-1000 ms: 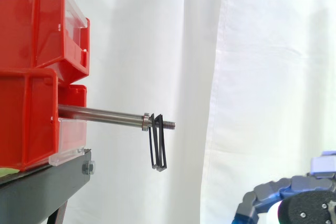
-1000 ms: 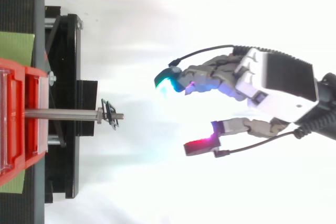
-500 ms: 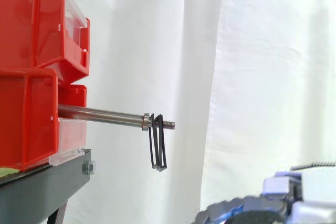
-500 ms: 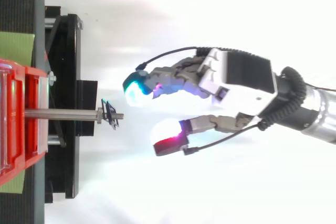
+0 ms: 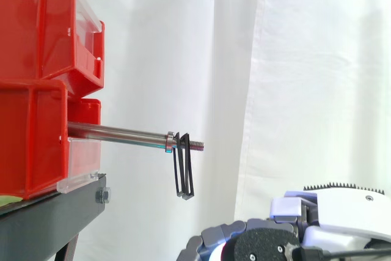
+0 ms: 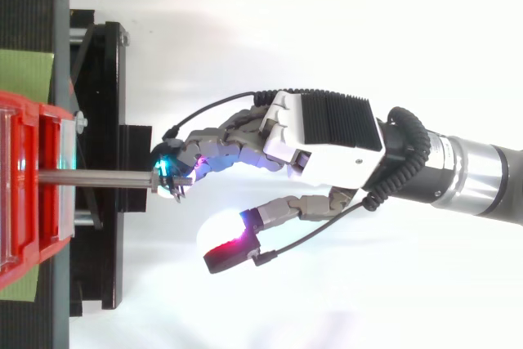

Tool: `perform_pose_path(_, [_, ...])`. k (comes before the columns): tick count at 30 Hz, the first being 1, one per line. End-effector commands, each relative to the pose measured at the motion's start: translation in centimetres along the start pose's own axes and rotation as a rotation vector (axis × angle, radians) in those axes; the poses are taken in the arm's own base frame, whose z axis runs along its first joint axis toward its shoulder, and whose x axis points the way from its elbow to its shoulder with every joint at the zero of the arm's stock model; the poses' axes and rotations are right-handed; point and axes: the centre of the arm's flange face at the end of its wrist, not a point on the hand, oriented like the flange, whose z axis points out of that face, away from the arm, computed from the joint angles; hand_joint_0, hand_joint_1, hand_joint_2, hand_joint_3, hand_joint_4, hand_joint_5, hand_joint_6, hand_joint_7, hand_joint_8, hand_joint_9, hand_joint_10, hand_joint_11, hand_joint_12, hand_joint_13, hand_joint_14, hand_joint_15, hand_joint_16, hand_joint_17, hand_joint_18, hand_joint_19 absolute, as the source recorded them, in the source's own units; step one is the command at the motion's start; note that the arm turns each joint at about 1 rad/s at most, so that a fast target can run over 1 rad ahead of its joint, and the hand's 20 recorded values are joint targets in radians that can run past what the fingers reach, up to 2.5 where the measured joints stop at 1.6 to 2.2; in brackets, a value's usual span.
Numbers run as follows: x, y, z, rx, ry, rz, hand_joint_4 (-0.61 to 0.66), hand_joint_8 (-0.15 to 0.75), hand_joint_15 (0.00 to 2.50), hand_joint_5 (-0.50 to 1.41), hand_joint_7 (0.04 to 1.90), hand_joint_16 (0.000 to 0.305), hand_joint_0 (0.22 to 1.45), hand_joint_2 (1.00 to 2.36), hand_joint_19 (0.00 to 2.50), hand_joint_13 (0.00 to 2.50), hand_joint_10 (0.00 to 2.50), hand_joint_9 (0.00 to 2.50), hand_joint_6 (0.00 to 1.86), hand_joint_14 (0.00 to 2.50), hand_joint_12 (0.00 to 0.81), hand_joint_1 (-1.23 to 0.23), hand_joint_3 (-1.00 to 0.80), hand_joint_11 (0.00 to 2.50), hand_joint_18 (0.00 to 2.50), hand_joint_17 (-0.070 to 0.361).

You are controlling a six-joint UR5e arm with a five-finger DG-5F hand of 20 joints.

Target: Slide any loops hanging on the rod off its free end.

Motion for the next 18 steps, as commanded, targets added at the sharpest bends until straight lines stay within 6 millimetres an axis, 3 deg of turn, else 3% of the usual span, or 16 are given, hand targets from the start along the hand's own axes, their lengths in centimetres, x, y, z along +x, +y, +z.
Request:
perform_pose_path(1, [-0.5, 0.2, 0.5, -0.012, -0.004, 0.001, 0.22, 0.267, 0.13, -0.17, 0.92, 0.04, 0.54, 1.0, 0.41, 0.81, 0.01, 0.85, 0.5, 0.01, 0.279, -0.45, -0.44, 0.25, 0.76, 0.091])
perform_pose_path(18, [-2.5, -0.4, 1.6, -0.06, 0.027, -0.001, 0.22, 0.264, 0.13, -0.16, 0.93, 0.04, 0.55, 1.01, 0.41, 0.81, 0.01, 0.85, 0.5, 0.0, 0.275, -0.46, -0.43, 0.25, 0.76, 0.09])
